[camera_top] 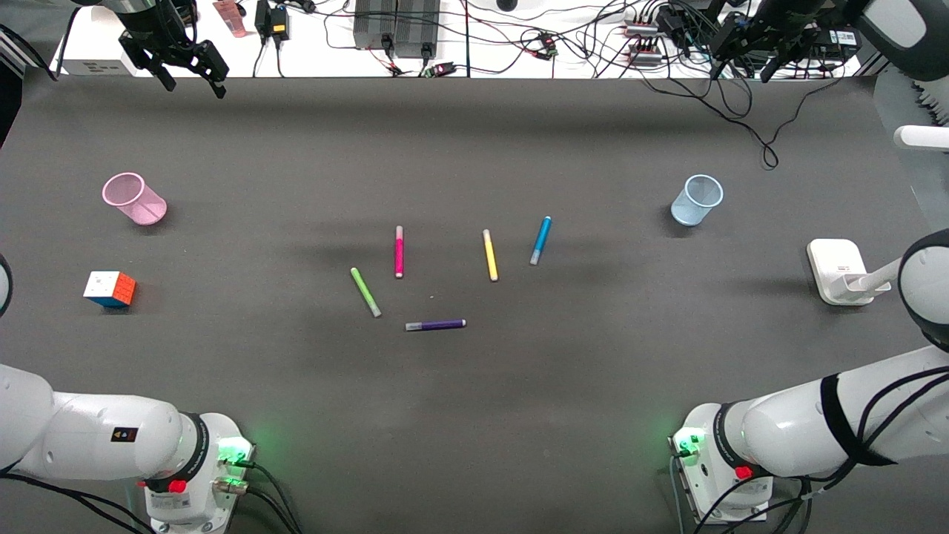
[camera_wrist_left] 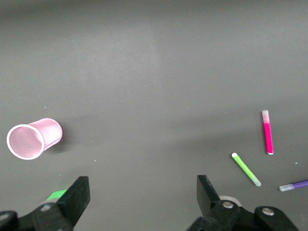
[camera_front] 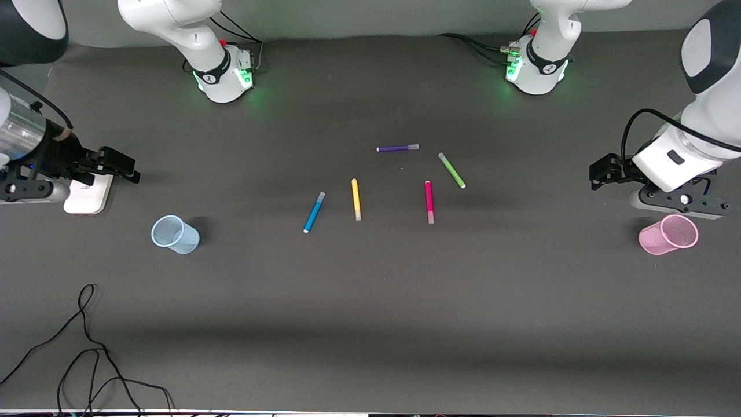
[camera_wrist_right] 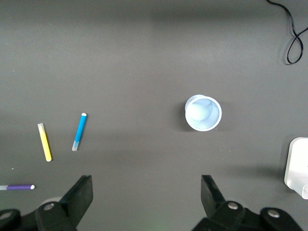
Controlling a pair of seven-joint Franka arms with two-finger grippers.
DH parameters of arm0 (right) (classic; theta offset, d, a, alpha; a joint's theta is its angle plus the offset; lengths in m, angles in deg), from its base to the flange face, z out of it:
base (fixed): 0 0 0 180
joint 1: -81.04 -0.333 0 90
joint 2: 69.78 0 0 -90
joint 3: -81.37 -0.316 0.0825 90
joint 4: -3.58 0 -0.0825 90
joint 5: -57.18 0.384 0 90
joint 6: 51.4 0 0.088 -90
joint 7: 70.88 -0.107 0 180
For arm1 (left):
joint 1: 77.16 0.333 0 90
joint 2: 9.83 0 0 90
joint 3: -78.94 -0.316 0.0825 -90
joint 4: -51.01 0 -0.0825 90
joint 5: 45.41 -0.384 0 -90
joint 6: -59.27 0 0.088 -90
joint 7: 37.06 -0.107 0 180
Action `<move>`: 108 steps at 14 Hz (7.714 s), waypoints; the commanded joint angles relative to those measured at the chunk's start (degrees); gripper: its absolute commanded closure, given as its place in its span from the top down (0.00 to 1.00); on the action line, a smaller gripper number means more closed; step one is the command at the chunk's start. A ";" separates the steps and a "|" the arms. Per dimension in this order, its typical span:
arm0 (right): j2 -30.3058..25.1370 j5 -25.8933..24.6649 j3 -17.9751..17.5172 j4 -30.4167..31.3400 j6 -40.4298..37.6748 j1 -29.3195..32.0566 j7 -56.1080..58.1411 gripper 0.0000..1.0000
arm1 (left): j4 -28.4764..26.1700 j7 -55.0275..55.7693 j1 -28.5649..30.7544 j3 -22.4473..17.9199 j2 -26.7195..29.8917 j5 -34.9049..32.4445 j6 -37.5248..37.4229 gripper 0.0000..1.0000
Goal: Place pink and blue markers in matching cups
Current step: 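Reach the right gripper toward the blue marker, then grasp the blue marker with the right gripper while the left gripper reaches the pink marker, then grasp the pink marker with the left gripper and lift it, then carry the blue marker to the blue cup while the left gripper carries pink, then lower the blue marker into the blue cup while the left gripper lowers pink, then open the right gripper and withdraw while the left gripper releases pink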
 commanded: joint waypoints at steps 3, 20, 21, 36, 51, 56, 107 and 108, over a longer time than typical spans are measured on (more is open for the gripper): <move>0.90 0.57 -0.27 -0.34 -0.96 -0.64 1.31 1.00 | -1.56 -1.02 1.10 -0.21 1.32 0.78 0.41 0.99; 39.82 29.75 -2.82 -10.44 -0.61 -9.43 -12.75 0.99 | -1.91 14.15 -5.91 0.49 -3.67 3.41 4.61 0.99; 42.19 29.49 -3.96 -10.35 -0.35 -9.43 -12.66 0.99 | -1.91 18.27 -8.19 0.58 -4.99 3.41 6.63 0.99; 55.66 29.57 -4.32 -18.26 -0.26 -9.34 -13.01 0.82 | -13.25 31.85 -22.10 0.84 -21.96 3.68 35.48 0.98; 57.60 29.31 -4.23 -21.69 -1.22 -9.17 -18.99 0.00 | -18.07 36.68 -25.71 4.10 -28.03 3.76 43.36 0.83; 52.69 25.37 -3.70 -21.95 -2.37 -9.17 -27.58 0.00 | -19.31 36.59 -25.97 4.10 -28.30 3.76 45.49 0.69; 4.69 -7.87 19.24 36.59 51.28 -9.52 -9.23 1.00 | -7.89 -125.29 41.78 4.00 -21.69 38.83 20.54 0.00; 4.51 -7.87 19.15 33.62 45.42 -9.61 -9.06 1.00 | -7.36 -127.39 42.05 3.92 -22.48 41.01 19.23 0.00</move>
